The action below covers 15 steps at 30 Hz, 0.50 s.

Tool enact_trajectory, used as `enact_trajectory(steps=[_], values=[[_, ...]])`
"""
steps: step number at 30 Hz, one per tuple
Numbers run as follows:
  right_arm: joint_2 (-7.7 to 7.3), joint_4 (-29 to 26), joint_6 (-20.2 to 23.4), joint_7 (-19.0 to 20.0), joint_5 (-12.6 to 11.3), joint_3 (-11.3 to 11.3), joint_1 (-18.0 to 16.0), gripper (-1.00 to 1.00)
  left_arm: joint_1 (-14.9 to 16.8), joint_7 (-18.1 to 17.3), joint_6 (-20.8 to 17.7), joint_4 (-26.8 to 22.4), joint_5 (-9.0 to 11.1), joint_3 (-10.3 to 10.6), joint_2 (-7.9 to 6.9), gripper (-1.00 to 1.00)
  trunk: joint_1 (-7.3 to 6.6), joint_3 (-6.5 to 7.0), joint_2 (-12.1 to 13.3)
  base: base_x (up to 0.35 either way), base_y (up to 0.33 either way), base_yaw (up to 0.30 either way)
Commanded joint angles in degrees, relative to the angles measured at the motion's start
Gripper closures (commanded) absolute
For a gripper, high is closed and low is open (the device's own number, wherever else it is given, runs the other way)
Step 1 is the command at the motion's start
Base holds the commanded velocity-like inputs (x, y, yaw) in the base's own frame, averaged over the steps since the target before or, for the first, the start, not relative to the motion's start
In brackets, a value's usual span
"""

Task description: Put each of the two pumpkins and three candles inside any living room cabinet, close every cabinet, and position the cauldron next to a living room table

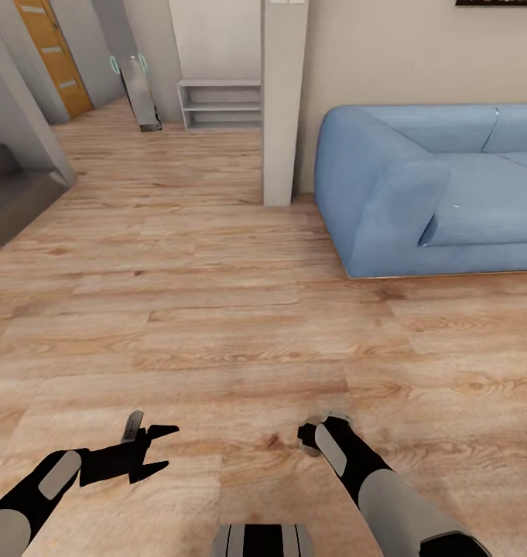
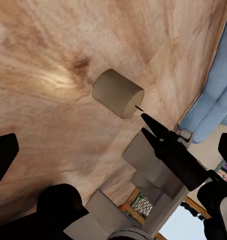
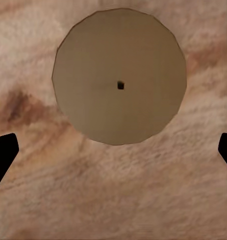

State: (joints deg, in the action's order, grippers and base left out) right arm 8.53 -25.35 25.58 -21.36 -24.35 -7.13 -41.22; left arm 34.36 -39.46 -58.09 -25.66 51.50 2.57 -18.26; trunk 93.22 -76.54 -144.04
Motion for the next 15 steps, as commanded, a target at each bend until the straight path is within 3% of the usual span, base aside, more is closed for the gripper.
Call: enact_trajectory(steps=[1,6,15], values=[[0.0,0.0,0.0,0.0,0.0,0.0,0.0,-1.0,0.0,0.0,0.0,0.0,0.0,0.0,-0.01,-1.0,0.0,0.0,0.0,0.145,-0.047,0.0],[0.0,0.0,0.0,0.0,0.0,0.0,0.0,-1.0,0.0,0.0,0.0,0.0,0.0,0.0,-0.02,-1.0,0.0,0.0,0.0,0.235,-0.044,0.0],[0.0,0.0,0.0,0.0,0.0,-0.1,0.0,-1.0,0.0,0.0,0.0,0.0,0.0,0.0,0.06,-1.0,0.0,0.0,0.0,0.113,-0.004,0.0]])
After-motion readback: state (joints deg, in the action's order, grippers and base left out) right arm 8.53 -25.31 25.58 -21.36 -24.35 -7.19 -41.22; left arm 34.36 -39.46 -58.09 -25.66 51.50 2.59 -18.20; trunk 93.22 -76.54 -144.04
